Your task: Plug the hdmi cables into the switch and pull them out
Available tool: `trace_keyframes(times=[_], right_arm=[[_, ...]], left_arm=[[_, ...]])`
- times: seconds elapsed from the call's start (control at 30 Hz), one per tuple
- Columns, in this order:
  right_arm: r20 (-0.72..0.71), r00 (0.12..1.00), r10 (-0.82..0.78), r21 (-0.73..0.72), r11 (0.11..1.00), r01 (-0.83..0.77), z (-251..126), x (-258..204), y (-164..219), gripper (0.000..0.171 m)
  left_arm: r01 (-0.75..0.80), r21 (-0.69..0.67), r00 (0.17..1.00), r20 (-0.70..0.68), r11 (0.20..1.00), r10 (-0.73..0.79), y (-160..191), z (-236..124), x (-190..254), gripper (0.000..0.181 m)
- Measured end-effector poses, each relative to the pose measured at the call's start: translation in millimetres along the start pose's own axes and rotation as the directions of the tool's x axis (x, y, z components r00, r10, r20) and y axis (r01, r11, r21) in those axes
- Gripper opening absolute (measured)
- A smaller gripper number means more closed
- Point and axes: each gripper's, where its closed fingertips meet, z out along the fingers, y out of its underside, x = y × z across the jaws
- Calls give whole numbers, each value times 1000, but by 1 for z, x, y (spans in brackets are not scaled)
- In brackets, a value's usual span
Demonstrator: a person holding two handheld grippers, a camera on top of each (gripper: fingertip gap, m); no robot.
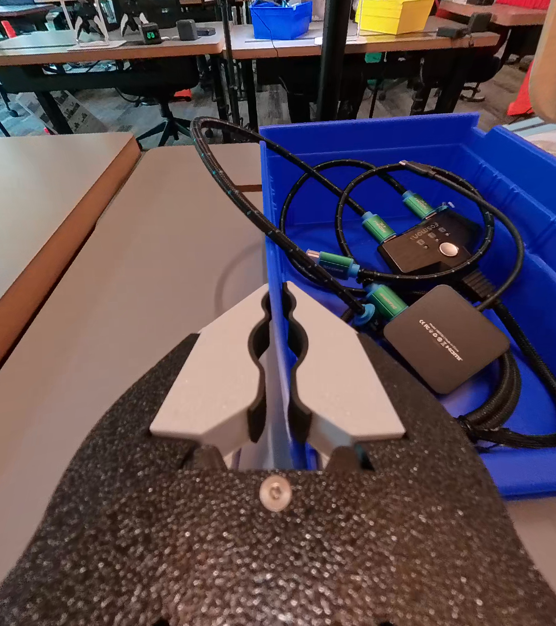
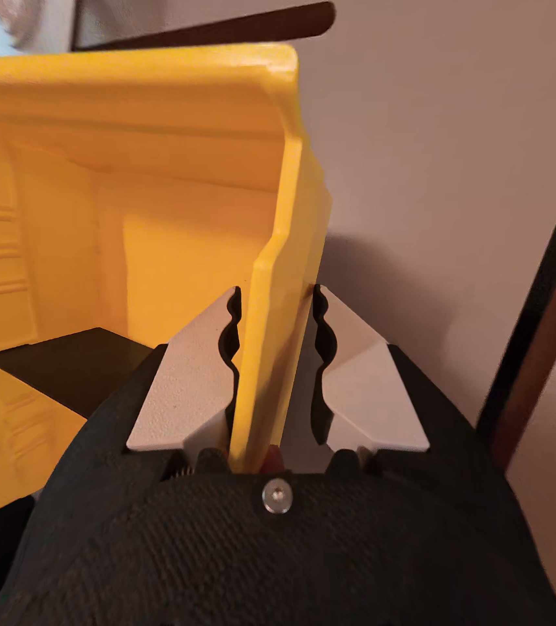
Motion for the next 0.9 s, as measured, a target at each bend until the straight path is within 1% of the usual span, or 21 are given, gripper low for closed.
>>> trace_keyframes(times=[0.07, 0.1, 0.17, 0.23, 0.33, 0.37, 0.43, 0.53, 0.57, 0.6, 0.63, 0.67, 0.7, 0.73, 0.8, 0.83, 0.87, 0.9], right_arm=[[-37, 998, -41, -36, 999, 40, 10, 13, -13, 43], [-34, 999, -35, -56, 998, 33, 15, 15, -20, 43], [-22, 999, -38, -49, 998, 37, 24, 18, -38, 43], [-41, 999, -26, -58, 998, 23, 33, 24, -51, 42], [-93, 994, -50, -109, 993, 40, 52, 36, -54, 39], [-89, 994, -65, -105, 993, 55, 58, 37, -55, 39], [-59, 997, -52, -6, 999, 52, 62, 33, -69, 42], [-106, 987, -118, 47, 991, 123, 60, 37, -76, 44], [-153, 979, -134, 34, 989, 141, 56, 43, -75, 49], [-205, 965, -161, 36, 984, 172, 48, 48, -77, 62], [-268, 946, -182, 52, 978, 203, 35, 53, -81, 79], [-349, 919, -183, 83, 971, 225, 17, 60, -88, 95], [-414, 894, -169, 122, 963, 238, -3, 63, -94, 107], [-433, 888, -154, 170, 954, 249, -22, 57, -98, 116], [-415, 902, -119, 299, 918, 259, -52, 31, -98, 110], [-372, 921, -118, 370, 891, 264, -61, 11, -96, 112], [-311, 940, -141, 434, 859, 272, -68, -14, -93, 117], [-249, 952, -180, 485, 827, 283, -71, -42, -87, 115]], left_arm=[[7, 1, 1000, -1, 1000, -7, -2, 6, 1, 0], [7, -1, 1000, 2, 1000, -7, -3, 9, 1, 0], [3, -2, 1000, 7, 1000, -3, -4, 13, 1, 0], [-1, -3, 1000, 8, 1000, 1, -6, 16, 2, 0], [-29, -6, 1000, 11, 1000, 29, -8, 23, 1, 0], [-35, -8, 999, 15, 999, 35, -9, 25, 1, 0], [-37, -8, 999, 17, 999, 37, -10, 29, 1, 0], [-44, -12, 999, 22, 999, 44, -11, 33, 2, 0], [-46, -17, 999, 20, 999, 46, -12, 33, 3, 1], [-52, -36, 998, 18, 998, 52, -11, 33, 3, 1], [-67, -73, 997, 23, 995, 69, -11, 32, 4, 2], [-86, -117, 995, 48, 989, 92, -11, 29, 3, 7], [-103, -145, 990, 86, 984, 116, -16, 25, 1, 12], [-118, -142, 986, 97, 983, 132, -27, 19, 5, 17], [-132, -73, 991, 23, 989, 134, -53, 5, 33, 27], [-156, -33, 988, -18, 987, 155, -65, -2, 48, 32], [-211, -3, 975, -79, 978, 210, -73, -7, 67, 37], [-283, 4, 946, -162, 959, 280, -73, -9, 87, 42]])
